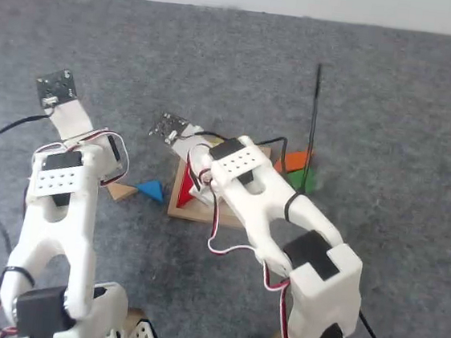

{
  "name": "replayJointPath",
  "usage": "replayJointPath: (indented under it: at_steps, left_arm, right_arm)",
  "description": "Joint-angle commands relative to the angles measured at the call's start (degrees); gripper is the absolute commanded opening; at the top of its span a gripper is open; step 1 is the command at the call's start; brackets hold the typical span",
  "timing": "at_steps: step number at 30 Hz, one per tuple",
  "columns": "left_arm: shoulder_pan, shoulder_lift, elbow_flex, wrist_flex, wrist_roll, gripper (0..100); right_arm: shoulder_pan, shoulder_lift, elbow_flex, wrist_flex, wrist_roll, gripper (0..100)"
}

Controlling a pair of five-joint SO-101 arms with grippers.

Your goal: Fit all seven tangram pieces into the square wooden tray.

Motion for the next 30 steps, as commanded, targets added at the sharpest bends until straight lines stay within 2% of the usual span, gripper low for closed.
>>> replayJointPath:
  at_steps: [1, 5, 15, 24, 30]
  left_arm:
    - [0.44, -2.55, -1.27, -1.32, -0.62, 1]
    - [0.44, -2.55, -1.27, -1.32, -0.62, 1]
    - [0.44, -2.55, -1.27, -1.32, -0.62, 1]
    - [0.44, -2.55, -1.27, -1.32, -0.62, 1]
    - [0.44, -2.55, -1.27, -1.32, -0.62, 1]
  right_arm:
    - [3.12, 0.04, -3.87, -0.75, -1.32, 0.7]
    - [5.93, 0.04, -5.89, -0.75, -4.48, 0.7]
    - [7.52, -0.57, -7.47, -0.57, -4.40, 0.7]
    - [14.20, -3.82, -7.74, -0.66, -4.48, 0.7]
    - [15.78, -5.85, -7.74, -0.66, -4.48, 0.7]
